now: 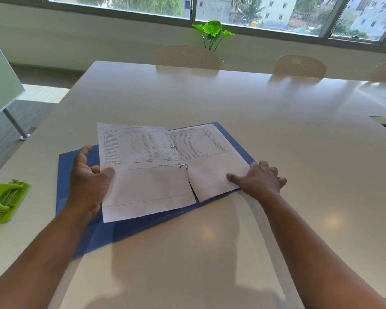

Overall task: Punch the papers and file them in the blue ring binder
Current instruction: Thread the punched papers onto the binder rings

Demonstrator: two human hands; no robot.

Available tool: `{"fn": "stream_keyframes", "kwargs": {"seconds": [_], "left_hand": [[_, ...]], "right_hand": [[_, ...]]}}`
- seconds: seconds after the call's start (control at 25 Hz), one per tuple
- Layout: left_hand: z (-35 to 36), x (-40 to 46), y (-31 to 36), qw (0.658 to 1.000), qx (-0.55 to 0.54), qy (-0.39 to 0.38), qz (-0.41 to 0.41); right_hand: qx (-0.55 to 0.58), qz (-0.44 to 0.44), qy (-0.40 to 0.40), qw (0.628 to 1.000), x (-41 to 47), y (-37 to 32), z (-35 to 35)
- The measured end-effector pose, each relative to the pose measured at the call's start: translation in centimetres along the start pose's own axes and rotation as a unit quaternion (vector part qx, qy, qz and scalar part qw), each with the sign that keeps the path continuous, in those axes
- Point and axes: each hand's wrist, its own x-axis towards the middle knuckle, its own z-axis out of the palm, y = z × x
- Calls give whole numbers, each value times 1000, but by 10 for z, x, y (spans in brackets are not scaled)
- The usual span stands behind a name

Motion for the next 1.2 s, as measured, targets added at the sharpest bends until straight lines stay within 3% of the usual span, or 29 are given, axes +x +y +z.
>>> {"fn": "stream_keyframes", "kwargs": {"seconds": [0.12,0.28,0.36,0.44,0.52,0.6,0.68,0.72,0.8,1.0,1.2], "left_hand": [[-3,4,-8,1000,4,-5,3],[-2,10,-17,1000,-5,-20,8],[-1,8,-20,999,-18,-26,8],[-2,6,-21,999,-31,-32,0],[-3,9,-23,998,-38,-41,-13],[-6,13,-25,997,-48,-54,-30],[-8,13,-26,995,-56,-66,-46],[-8,12,-26,994,-61,-70,-57],[-8,11,-25,992,-68,-69,-77],[-4,6,-13,982,-133,-68,-112],[-1,-1,-4,980,-155,-70,-103]], "right_hand": [[-69,-8,-35,997,-5,-3,15],[-76,-22,-43,996,-6,-11,21],[-25,-56,-20,998,-8,-15,23],[114,-96,25,988,-14,-20,26],[346,-99,34,932,-20,-27,24],[578,-56,25,814,-21,-36,14],[704,-35,23,709,-22,-47,1],[725,-49,31,686,-25,-53,-4],[709,-112,38,695,-35,-66,-10],[556,-316,61,766,-71,-102,-13],[392,-460,76,793,-105,-126,5]]}}
